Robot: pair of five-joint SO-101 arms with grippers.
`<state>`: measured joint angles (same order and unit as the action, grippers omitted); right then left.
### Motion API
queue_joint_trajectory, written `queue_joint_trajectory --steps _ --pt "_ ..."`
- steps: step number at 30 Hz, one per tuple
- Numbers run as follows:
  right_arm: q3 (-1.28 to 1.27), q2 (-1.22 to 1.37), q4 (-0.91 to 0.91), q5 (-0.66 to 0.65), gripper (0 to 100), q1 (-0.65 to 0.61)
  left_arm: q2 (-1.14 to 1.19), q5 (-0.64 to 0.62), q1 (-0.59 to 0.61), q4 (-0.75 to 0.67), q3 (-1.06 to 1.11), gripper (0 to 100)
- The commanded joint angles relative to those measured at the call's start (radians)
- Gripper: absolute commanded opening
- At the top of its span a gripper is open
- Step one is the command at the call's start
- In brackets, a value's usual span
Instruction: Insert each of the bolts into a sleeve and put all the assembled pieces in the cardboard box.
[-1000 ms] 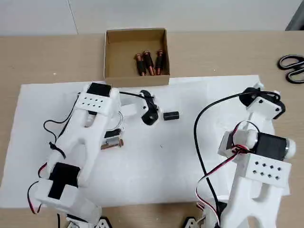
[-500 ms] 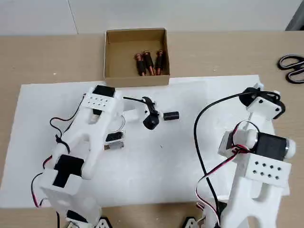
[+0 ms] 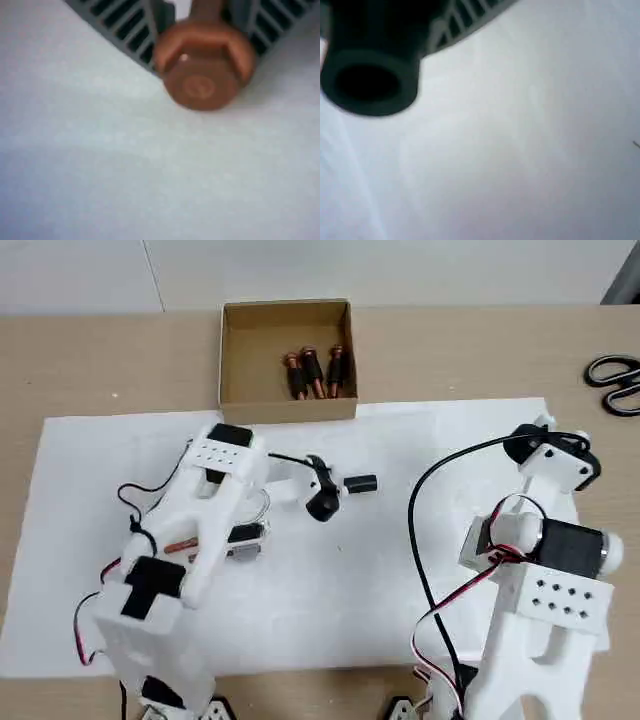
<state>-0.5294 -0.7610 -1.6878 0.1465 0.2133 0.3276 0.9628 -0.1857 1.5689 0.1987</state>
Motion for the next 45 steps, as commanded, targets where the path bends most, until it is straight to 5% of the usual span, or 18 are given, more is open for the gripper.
queue_joint_trajectory --steps 1,15,39,45 --pt "0.000 -0.025 0.007 -0.009 0.3 0.007 0.086 -0.008 0.000 -0.020 0.007 8" --pt "0.000 -0.025 0.013 -0.009 0.3 0.007 0.046 -0.011 -0.002 -0.002 -0.016 1" --pt "0.048 -0.027 -0.012 -0.011 0.3 -0.004 -0.710 -0.296 -0.137 0.118 -0.028 1" --pt "0.149 -0.150 -0.030 -0.012 0.3 -0.189 -0.941 -0.311 -0.140 0.115 -0.059 1"
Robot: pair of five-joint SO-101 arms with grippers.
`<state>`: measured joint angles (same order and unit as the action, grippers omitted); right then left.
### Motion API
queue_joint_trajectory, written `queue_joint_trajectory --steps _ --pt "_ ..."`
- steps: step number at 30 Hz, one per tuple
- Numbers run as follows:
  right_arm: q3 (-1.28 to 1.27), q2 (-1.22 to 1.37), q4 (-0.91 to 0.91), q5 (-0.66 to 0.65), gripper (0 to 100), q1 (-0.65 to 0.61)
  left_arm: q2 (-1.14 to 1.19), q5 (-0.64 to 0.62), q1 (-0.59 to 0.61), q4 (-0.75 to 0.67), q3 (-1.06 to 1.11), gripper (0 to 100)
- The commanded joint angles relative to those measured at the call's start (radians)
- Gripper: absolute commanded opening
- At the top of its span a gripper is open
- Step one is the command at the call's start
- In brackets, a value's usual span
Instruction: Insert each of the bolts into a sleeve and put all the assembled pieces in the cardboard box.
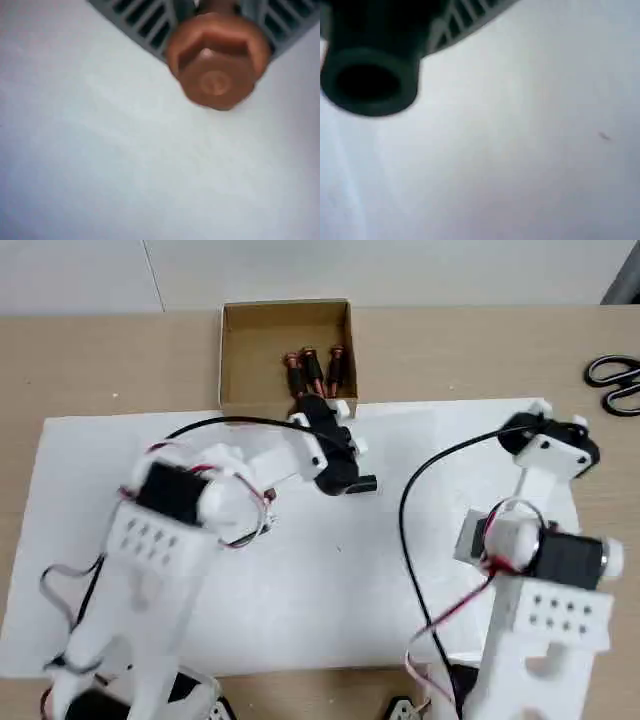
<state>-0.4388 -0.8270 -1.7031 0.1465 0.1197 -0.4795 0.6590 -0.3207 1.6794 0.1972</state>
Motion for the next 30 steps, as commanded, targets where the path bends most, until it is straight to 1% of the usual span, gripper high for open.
queue_joint_trajectory --steps 1,4,9,11,14,16,19,22,24,27,30 --pt "0.057 -0.119 -0.015 -0.021 0.3 -0.140 -0.173 -0.008 -0.005 0.003 -0.058 1" --pt "0.057 -0.214 -0.015 -0.074 0.2 -0.242 -0.278 -0.006 -0.005 0.009 -0.058 1" --pt "0.031 -0.303 -0.013 -0.075 0.2 -0.305 -0.439 -0.008 -0.003 0.009 -0.051 1" --pt "-0.006 -0.334 -0.013 -0.075 0.2 -0.328 -0.491 -0.046 0.000 0.006 -0.051 1" --pt "-0.057 -0.407 0.013 -0.074 0.2 -0.363 -0.551 -0.172 0.003 0.003 -0.051 1" --pt "-0.092 -0.467 0.045 -0.075 0.2 -0.394 -0.589 -0.278 0.006 0.002 -0.051 1" --pt "-0.152 -0.558 0.107 -0.075 0.2 -0.438 -0.629 -0.451 0.043 -0.018 -0.047 1" --pt "-0.244 -0.644 0.202 -0.075 0.2 -0.455 -0.660 -0.632 0.083 -0.095 -0.012 1" --pt "-0.319 -0.691 0.300 -0.077 0.2 -0.455 -0.683 -0.741 0.103 -0.143 0.015 1" --pt "-0.434 -0.748 0.433 -0.078 0.2 -0.461 -0.724 -0.884 0.101 -0.216 0.094 1" --pt "-0.532 -0.797 0.509 -0.075 0.2 -0.524 -0.779 -1.003 0.101 -0.318 0.188 1"
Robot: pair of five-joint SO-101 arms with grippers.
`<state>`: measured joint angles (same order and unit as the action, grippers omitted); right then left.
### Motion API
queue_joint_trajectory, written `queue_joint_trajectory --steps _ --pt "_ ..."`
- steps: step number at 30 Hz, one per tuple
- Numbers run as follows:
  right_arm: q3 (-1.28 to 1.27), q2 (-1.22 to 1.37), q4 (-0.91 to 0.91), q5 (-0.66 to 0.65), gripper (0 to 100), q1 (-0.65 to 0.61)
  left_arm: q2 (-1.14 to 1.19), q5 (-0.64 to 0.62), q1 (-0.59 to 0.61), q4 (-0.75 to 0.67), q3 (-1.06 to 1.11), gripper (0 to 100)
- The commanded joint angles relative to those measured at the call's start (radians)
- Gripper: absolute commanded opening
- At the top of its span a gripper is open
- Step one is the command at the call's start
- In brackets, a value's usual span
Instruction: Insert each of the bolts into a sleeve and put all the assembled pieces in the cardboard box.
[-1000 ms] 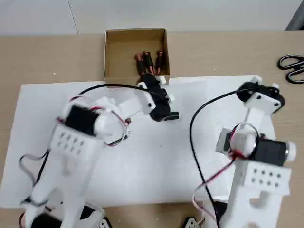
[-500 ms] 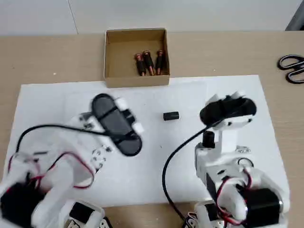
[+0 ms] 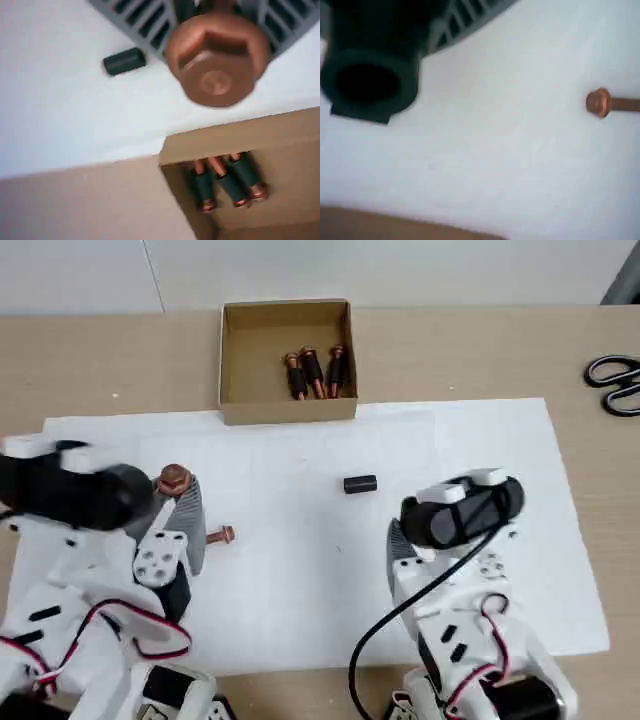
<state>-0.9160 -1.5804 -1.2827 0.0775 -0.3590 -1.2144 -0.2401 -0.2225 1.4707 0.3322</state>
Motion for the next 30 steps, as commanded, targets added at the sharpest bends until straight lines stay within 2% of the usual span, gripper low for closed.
queue_joint_trajectory --steps 1,8,14,23,30 --pt "-0.080 -0.059 0.101 -0.006 0.2 -0.074 -0.066 -0.133 0.008 -0.152 0.087 1" --pt "-0.215 -0.166 0.211 -0.009 0.3 -0.252 -0.230 -0.285 0.011 -0.387 0.300 1" --pt "-0.262 -0.229 0.266 -0.020 0.3 -0.325 -0.301 -0.431 0.008 -0.377 0.383 1" --pt "-0.269 -0.231 0.263 -0.071 0.3 -0.490 -0.307 -0.440 0.000 -0.295 0.380 1" --pt "-0.339 -0.231 0.232 -0.114 0.3 -0.552 -0.305 -0.440 -0.095 -0.255 0.349 1"
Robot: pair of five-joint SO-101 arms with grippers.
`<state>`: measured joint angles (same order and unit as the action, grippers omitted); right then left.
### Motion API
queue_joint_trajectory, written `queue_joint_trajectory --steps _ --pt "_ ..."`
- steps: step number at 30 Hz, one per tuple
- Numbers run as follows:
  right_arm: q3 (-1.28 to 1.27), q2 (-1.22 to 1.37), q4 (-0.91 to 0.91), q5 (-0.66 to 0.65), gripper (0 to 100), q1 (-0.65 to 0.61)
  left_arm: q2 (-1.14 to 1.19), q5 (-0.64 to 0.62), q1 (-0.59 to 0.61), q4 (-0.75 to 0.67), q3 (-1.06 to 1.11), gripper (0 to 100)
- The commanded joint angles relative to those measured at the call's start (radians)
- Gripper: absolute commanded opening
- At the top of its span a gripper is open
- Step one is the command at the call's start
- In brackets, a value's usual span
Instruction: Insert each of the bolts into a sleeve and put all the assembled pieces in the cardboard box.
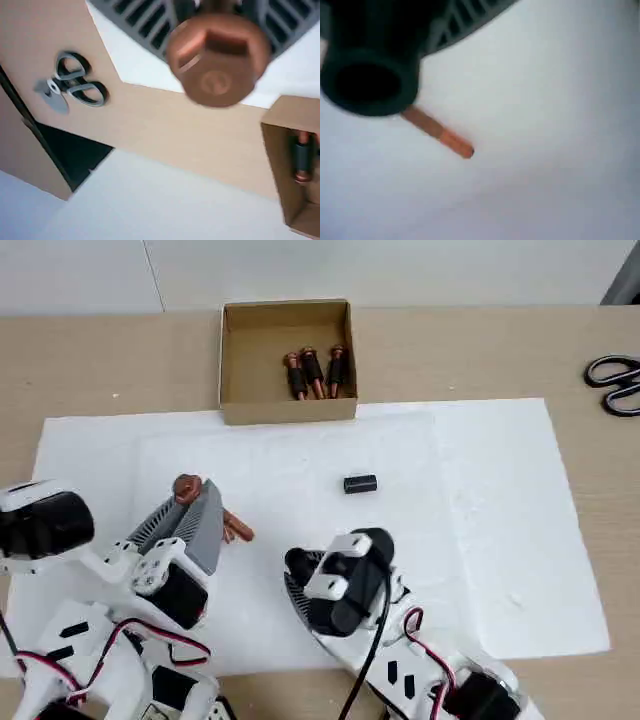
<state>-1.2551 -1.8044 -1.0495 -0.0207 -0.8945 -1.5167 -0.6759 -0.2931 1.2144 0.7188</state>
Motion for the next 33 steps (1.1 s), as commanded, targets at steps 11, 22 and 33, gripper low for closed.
queue_joint_trajectory --steps 11,22,33 --pt "-0.031 -0.007 -0.002 -0.063 0.3 -0.016 0.003 -0.002 -0.104 0.091 -0.045 1" --pt "-0.031 -0.005 -0.002 -0.064 0.3 -0.016 0.003 -0.002 -0.153 0.077 0.005 1" --pt "-0.031 -0.005 -0.002 -0.064 0.4 -0.090 0.003 -0.003 -0.196 0.043 0.053 1"
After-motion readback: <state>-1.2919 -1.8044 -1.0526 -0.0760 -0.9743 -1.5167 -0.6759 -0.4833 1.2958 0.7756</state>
